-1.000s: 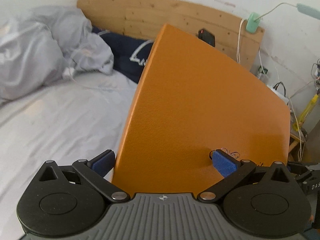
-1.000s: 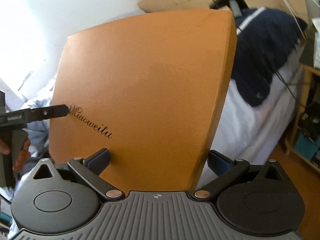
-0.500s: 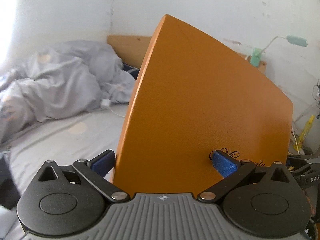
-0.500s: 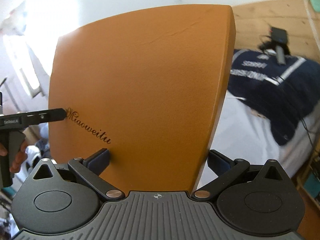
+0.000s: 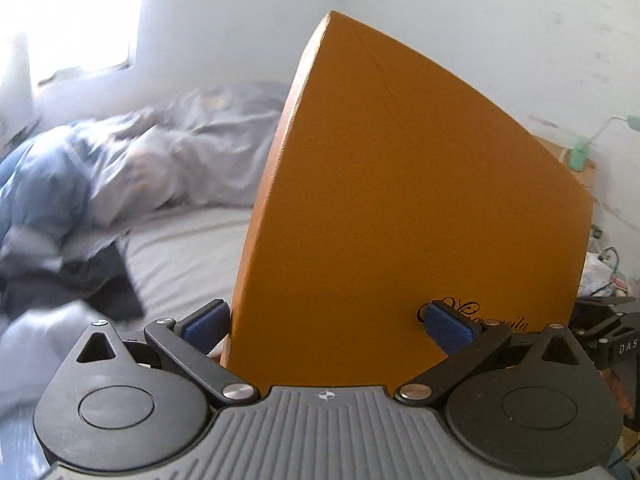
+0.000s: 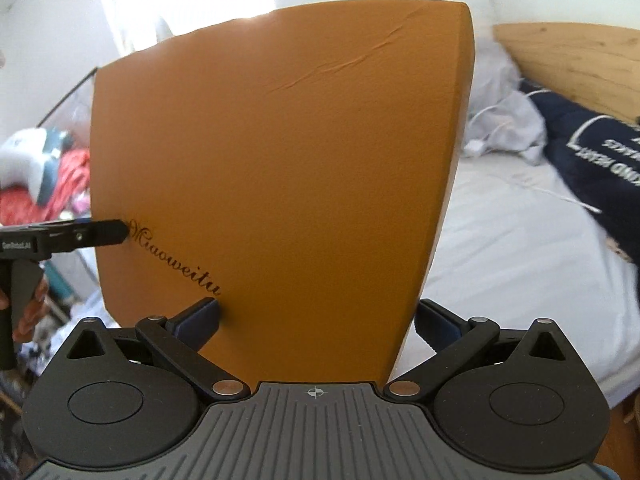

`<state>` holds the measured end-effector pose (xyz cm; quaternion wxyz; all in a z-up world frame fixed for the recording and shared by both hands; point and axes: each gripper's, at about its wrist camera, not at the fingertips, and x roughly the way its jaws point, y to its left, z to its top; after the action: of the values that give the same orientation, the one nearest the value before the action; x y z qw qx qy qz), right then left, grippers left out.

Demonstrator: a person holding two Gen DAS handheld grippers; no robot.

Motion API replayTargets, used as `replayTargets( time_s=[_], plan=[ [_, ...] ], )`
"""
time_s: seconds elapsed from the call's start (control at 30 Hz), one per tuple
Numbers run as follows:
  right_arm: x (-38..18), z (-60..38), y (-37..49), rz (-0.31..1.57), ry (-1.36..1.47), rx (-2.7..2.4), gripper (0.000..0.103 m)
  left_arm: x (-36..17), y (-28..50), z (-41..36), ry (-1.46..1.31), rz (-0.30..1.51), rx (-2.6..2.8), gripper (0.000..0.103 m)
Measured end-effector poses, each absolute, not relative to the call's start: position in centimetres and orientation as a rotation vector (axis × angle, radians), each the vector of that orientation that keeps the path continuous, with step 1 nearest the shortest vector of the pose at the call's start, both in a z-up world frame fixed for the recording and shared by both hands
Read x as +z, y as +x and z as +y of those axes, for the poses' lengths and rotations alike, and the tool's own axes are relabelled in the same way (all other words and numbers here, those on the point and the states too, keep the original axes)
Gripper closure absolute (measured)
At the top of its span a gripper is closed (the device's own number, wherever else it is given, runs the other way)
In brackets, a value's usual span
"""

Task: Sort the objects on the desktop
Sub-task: 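Carry the orange box with both tools over the brown box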

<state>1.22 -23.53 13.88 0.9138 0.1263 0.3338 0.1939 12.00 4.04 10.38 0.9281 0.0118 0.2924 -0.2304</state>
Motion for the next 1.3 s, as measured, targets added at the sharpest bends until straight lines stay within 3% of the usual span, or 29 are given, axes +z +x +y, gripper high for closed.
replayTargets(
  time_s=[0.5,0.73,1.3],
  plan=[
    [10.5,-16.6,7.2,0.845,0.104,0.559,0.000,5.0,10.4,11.0,-0.147,0.752,-0.281,0.000],
    [10.6,-15.1,9.0,0.889,0.148,0.585,0.000,4.4,11.0,12.8,-0.179,0.763,-0.240,0.000],
    [4.6,-14.8,14.2,1.020,0.183,0.563,0.001,0.8,12.6,14.4,-0.222,0.872,-0.205,0.006]
  ],
)
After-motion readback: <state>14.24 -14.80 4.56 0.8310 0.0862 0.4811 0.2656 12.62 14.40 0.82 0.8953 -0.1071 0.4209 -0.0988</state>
